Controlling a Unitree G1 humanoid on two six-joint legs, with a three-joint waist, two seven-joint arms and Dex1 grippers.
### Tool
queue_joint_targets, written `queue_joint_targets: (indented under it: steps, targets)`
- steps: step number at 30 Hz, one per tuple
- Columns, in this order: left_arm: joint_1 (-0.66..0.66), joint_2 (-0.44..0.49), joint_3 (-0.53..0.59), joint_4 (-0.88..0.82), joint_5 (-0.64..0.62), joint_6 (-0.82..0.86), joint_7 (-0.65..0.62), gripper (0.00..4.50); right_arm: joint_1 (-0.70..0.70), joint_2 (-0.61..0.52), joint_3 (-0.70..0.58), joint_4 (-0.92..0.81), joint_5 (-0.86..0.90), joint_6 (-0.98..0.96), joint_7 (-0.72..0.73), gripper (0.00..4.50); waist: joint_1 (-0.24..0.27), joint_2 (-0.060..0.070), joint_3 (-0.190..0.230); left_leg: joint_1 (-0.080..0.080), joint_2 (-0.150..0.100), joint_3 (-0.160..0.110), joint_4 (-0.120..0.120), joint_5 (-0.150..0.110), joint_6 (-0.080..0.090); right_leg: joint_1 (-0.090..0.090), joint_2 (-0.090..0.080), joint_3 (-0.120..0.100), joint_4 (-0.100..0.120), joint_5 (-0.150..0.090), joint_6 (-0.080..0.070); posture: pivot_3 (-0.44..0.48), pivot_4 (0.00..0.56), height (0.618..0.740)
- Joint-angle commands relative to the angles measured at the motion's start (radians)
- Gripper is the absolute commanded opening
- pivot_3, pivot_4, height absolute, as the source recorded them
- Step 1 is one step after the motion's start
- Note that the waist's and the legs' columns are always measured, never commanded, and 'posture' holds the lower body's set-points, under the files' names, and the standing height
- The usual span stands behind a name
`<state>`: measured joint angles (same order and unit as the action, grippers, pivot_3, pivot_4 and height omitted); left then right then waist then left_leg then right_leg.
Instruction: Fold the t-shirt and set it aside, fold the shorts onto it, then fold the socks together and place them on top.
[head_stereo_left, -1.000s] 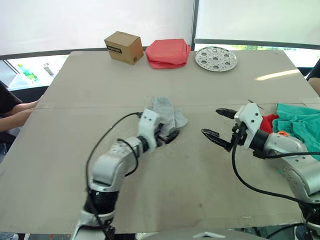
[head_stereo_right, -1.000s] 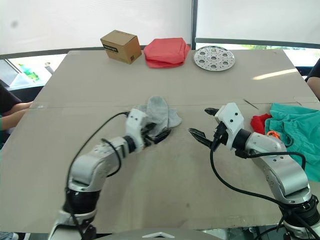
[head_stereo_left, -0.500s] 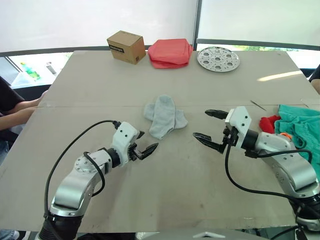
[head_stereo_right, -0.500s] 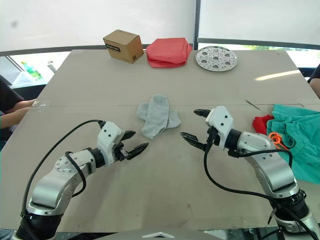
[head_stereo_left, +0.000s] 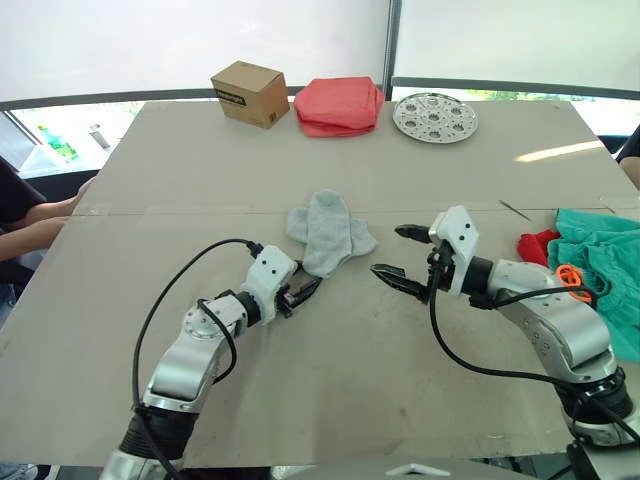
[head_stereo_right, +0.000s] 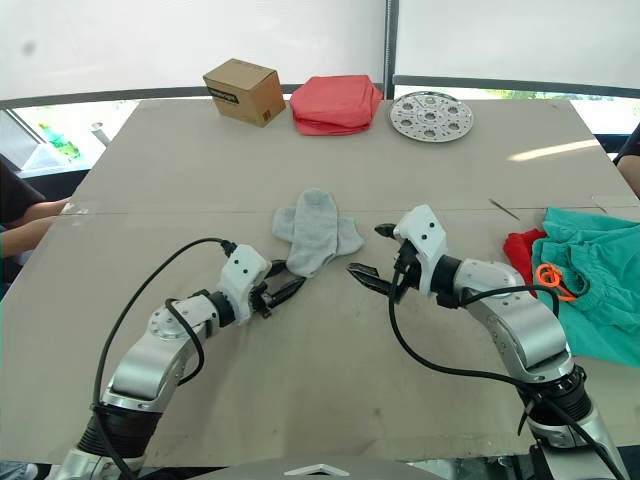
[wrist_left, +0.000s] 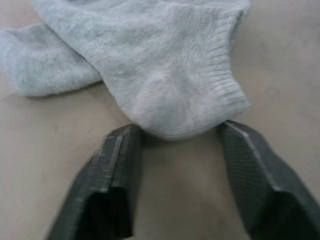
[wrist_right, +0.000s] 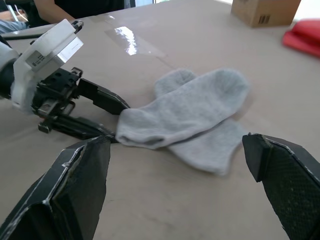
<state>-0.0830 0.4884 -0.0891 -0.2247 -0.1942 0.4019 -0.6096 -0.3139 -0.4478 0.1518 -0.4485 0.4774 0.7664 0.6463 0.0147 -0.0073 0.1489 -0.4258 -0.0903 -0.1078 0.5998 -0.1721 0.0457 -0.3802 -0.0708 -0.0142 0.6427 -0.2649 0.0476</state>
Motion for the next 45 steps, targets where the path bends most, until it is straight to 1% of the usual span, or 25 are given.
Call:
queue_joint_targets:
  steps: [1, 2, 3, 6, 8, 11, 14, 18, 23, 26, 30, 32, 33, 34, 36, 39, 40, 41, 42, 43, 45]
  targets:
    - [-0.011, -0.025, 0.016, -0.045, -0.075, 0.037, -0.031, 0.71, -0.023, 0.024, -0.031, -0.041, 0.088, 0.115, -0.027, 4.5, 0.0, 0.0, 0.0, 0.0, 0.0, 0.0, 0.0, 0.0, 0.0, 0.0, 0.0, 0.0, 0.0, 0.0, 0.0, 0.0, 0.15, 0.74]
    - [-0.019, -0.04, 0.031, -0.06, -0.11, 0.073, -0.028, 0.22, -0.028, 0.033, -0.047, -0.043, 0.118, 0.15, -0.035, 4.5, -0.001, 0.0, 0.0, 0.0, 0.0, 0.0, 0.0, 0.0, 0.0, 0.0, 0.0, 0.0, 0.0, 0.0, 0.0, 0.0, 0.15, 0.74]
    - [-0.027, -0.052, 0.046, -0.074, -0.143, 0.107, -0.023, 0.11, -0.033, 0.04, -0.061, -0.045, 0.144, 0.182, -0.044, 4.5, -0.001, 0.0, 0.0, 0.0, 0.0, 0.0, 0.0, 0.0, 0.0, 0.0, 0.0, 0.0, 0.0, 0.0, 0.0, 0.0, 0.15, 0.74]
    - [-0.051, -0.101, 0.093, -0.136, -0.279, 0.242, 0.0, 0.11, -0.058, 0.068, -0.117, -0.032, 0.23, 0.319, -0.093, 4.5, -0.001, 0.0, 0.0, 0.0, 0.0, 0.0, 0.0, 0.0, 0.0, 0.0, 0.0, 0.0, 0.0, 0.0, 0.0, 0.0, 0.15, 0.74]
    - [-0.061, -0.12, 0.114, -0.17, -0.344, 0.307, 0.011, 0.11, -0.073, 0.081, -0.136, -0.022, 0.262, 0.38, -0.122, 4.5, -0.002, 0.0, 0.0, 0.0, 0.0, 0.0, 0.001, 0.0, 0.0, 0.0, 0.0, 0.0, 0.0, 0.0, 0.0, 0.0, 0.15, 0.74]
    - [-0.067, -0.135, 0.125, -0.211, -0.41, 0.362, 0.021, 0.11, -0.089, 0.126, -0.167, 0.004, 0.313, 0.454, -0.163, 4.5, -0.002, 0.0, 0.0, 0.0, 0.0, 0.0, 0.001, 0.0, 0.0, 0.0, 0.001, 0.0, 0.0, 0.0, 0.0, 0.0, 0.15, 0.74]
    - [-0.056, -0.133, 0.109, -0.234, -0.431, 0.374, 0.012, 0.11, -0.111, 0.195, -0.193, 0.072, 0.329, 0.498, -0.22, 4.5, -0.004, 0.0, 0.0, 0.0, 0.0, 0.0, 0.001, 0.002, 0.004, 0.0, 0.001, 0.0, 0.001, 0.0, 0.0, 0.0, 0.15, 0.74]
    - [-0.052, -0.129, 0.081, -0.233, -0.42, 0.344, -0.008, 0.11, -0.135, 0.307, -0.29, 0.13, 0.41, 0.568, -0.288, 4.5, -0.004, 0.0, 0.0, 0.0, 0.0, 0.0, 0.001, 0.002, 0.003, 0.0, 0.001, 0.0, 0.001, 0.0, 0.0, 0.0, 0.15, 0.74]
    - [-0.043, -0.133, 0.049, -0.226, -0.418, 0.308, -0.037, 0.11, -0.141, 0.404, -0.367, 0.193, 0.465, 0.635, -0.369, 4.5, -0.003, 0.0, 0.0, 0.0, 0.0, 0.0, 0.0, 0.002, 0.003, 0.0, 0.001, 0.0, 0.001, 0.0, 0.0, 0.0, 0.15, 0.74]
    - [-0.025, -0.123, 0.034, -0.223, -0.404, 0.286, -0.052, 0.11, -0.163, 0.457, -0.438, 0.238, 0.492, 0.641, -0.426, 4.5, -0.006, 0.001, 0.0, 0.001, 0.0, 0.0, 0.0, 0.002, 0.003, 0.0, 0.001, 0.0, 0.001, 0.0, 0.0, 0.0, 0.15, 0.74]
    - [-0.009, -0.114, 0.034, -0.219, -0.396, 0.265, -0.057, 0.11, -0.181, 0.471, -0.486, 0.27, 0.507, 0.658, -0.473, 4.5, -0.006, 0.001, 0.0, 0.001, 0.0, 0.001, 0.0, 0.0, 0.0, -0.001, 0.001, 0.001, 0.001, 0.0, -0.001, 0.0, 0.15, 0.74]
    - [-0.004, -0.112, 0.031, -0.218, -0.395, 0.259, -0.059, 0.0, -0.179, 0.472, -0.491, 0.281, 0.504, 0.664, -0.486, 3.96, -0.006, 0.001, 0.0, 0.001, 0.0, 0.001, -0.001, 0.0, 0.0, -0.001, 0.001, 0.001, 0.001, 0.0, -0.001, 0.0, 0.15, 0.74]
    - [-0.003, -0.111, 0.03, -0.218, -0.394, 0.255, -0.059, 0.0, -0.178, 0.471, -0.49, 0.282, 0.504, 0.669, -0.49, 3.84, -0.007, 0.001, 0.0, 0.001, 0.0, 0.001, 0.0, 0.0, 0.0, -0.001, 0.001, 0.001, 0.001, 0.0, -0.001, 0.0, 0.15, 0.74]
    - [-0.002, -0.111, 0.03, -0.217, -0.394, 0.253, -0.059, 0.0, -0.177, 0.471, -0.489, 0.283, 0.505, 0.672, -0.492, 3.17, -0.008, 0.001, 0.0, 0.001, 0.0, 0.001, -0.001, 0.0, 0.0, -0.001, 0.001, 0.001, 0.001, 0.0, -0.001, 0.0, 0.15, 0.74]
    - [0.0, -0.111, 0.03, -0.216, -0.39, 0.245, -0.056, 0.0, -0.177, 0.469, -0.484, 0.28, 0.507, 0.678, -0.494, 2.47, -0.011, 0.001, 0.0, 0.001, 0.0, 0.001, -0.001, 0.0, 0.0, -0.001, 0.001, 0.001, 0.001, 0.0, -0.001, 0.0, 0.15, 0.74]
    - [0.005, -0.116, 0.028, -0.214, -0.379, 0.225, -0.049, 0.0, -0.178, 0.458, -0.46, 0.264, 0.501, 0.678, -0.486, 0.9, -0.016, 0.001, 0.0, 0.001, 0.0, 0.001, -0.001, 0.0, 0.0, -0.001, 0.001, 0.001, 0.001, 0.0, -0.001, 0.0, 0.15, 0.74]
    - [0.006, -0.118, 0.029, -0.213, -0.376, 0.219, -0.047, 0.0, -0.179, 0.455, -0.453, 0.259, 0.499, 0.675, -0.483, 0.14, -0.019, 0.002, 0.0, 0.001, 0.0, 0.001, -0.001, 0.0, 0.0, -0.001, 0.001, 0.001, 0.001, 0.0, -0.001, 0.0, 0.15, 0.74]
    - [0.006, -0.12, 0.033, -0.21, -0.372, 0.214, -0.042, 0.0, -0.179, 0.447, -0.444, 0.253, 0.495, 0.668, -0.477, 0.04, -0.021, 0.002, 0.0, 0.001, 0.0, 0.001, -0.001, 0.0, 0.0, -0.001, 0.001, 0.001, 0.001, 0.0, -0.001, 0.0, 0.15, 0.74]
    - [0.008, -0.124, 0.054, -0.213, -0.401, 0.221, -0.046, 0.0, -0.178, 0.421, -0.412, 0.237, 0.476, 0.646, -0.457, 0.04, -0.023, 0.002, 0.0, 0.001, 0.0, 0.001, -0.001, 0.0, 0.0, -0.001, 0.001, 0.001, 0.001, 0.0, -0.001, 0.0, 0.15, 0.74]
    - [0.013, -0.125, 0.088, -0.222, -0.45, 0.244, -0.048, 0.52, -0.175, 0.384, -0.37, 0.212, 0.451, 0.617, -0.43, 0.0, -0.025, 0.002, 0.0, 0.001, 0.0, 0.001, -0.001, 0.0, 0.0, -0.001, 0.001, 0.001, 0.001, 0.0, -0.001, 0.0, 0.15, 0.74]
    - [0.028, -0.103, 0.17, -0.232, -0.543, 0.299, -0.053, 1.11, -0.171, 0.334, -0.319, 0.172, 0.426, 0.564, -0.385, 0.0, -0.028, 0.002, 0.0, 0.001, 0.0, 0.001, -0.001, 0.0, 0.0, -0.001, 0.001, 0.001, 0.001, 0.0, -0.001, 0.0, 0.15, 0.74]
